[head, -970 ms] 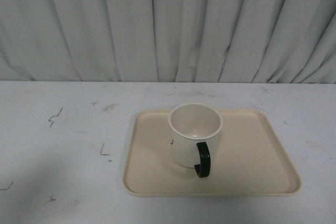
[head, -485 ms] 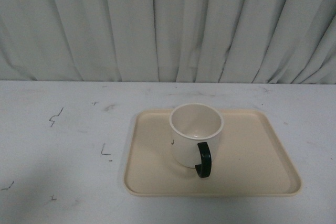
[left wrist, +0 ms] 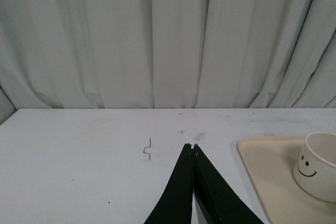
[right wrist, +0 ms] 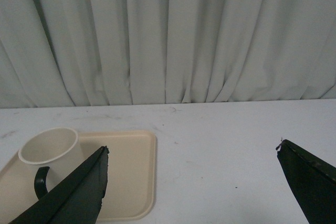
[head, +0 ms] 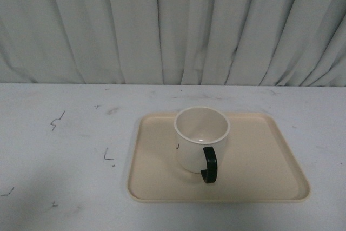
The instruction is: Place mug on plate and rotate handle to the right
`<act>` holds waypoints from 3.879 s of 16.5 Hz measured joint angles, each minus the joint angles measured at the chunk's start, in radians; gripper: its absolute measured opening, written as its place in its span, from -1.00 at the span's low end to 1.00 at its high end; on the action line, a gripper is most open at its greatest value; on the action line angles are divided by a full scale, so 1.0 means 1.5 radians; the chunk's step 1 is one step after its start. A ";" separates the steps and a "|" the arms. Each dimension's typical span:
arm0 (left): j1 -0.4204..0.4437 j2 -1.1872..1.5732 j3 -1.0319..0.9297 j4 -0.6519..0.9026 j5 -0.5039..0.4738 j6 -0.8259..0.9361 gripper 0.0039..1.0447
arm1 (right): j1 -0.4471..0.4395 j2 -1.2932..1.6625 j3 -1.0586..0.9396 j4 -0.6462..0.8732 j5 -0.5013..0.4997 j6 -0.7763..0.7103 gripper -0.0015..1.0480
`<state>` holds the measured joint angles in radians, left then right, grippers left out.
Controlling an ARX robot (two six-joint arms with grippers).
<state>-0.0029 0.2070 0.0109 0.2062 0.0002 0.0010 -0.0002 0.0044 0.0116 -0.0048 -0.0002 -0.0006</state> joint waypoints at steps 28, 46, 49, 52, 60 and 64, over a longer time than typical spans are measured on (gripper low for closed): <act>0.000 -0.132 0.001 -0.140 0.000 0.000 0.88 | 0.154 1.084 0.576 0.100 -0.082 0.187 0.87; 0.000 -0.132 0.001 -0.140 0.000 0.000 0.88 | 0.255 1.402 0.763 0.119 0.018 0.226 0.44; 0.000 -0.132 0.001 -0.140 0.000 0.000 0.88 | 0.252 1.416 0.780 0.115 0.018 0.197 -0.15; 0.000 -0.132 0.001 -0.140 0.000 0.000 0.88 | 0.240 1.408 0.780 0.118 -0.026 0.118 -0.80; 0.000 -0.132 0.001 -0.140 -0.001 0.000 0.88 | 0.183 1.333 0.799 0.085 -0.197 -0.291 -0.93; 0.000 -0.132 0.001 -0.140 0.000 0.000 0.88 | 0.165 1.331 0.842 -0.075 -0.279 -0.490 -0.93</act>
<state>-0.0029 0.0086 0.0116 -0.0036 -0.0002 0.0006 0.2478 2.0003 1.2747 -0.1173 -0.4191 -0.7349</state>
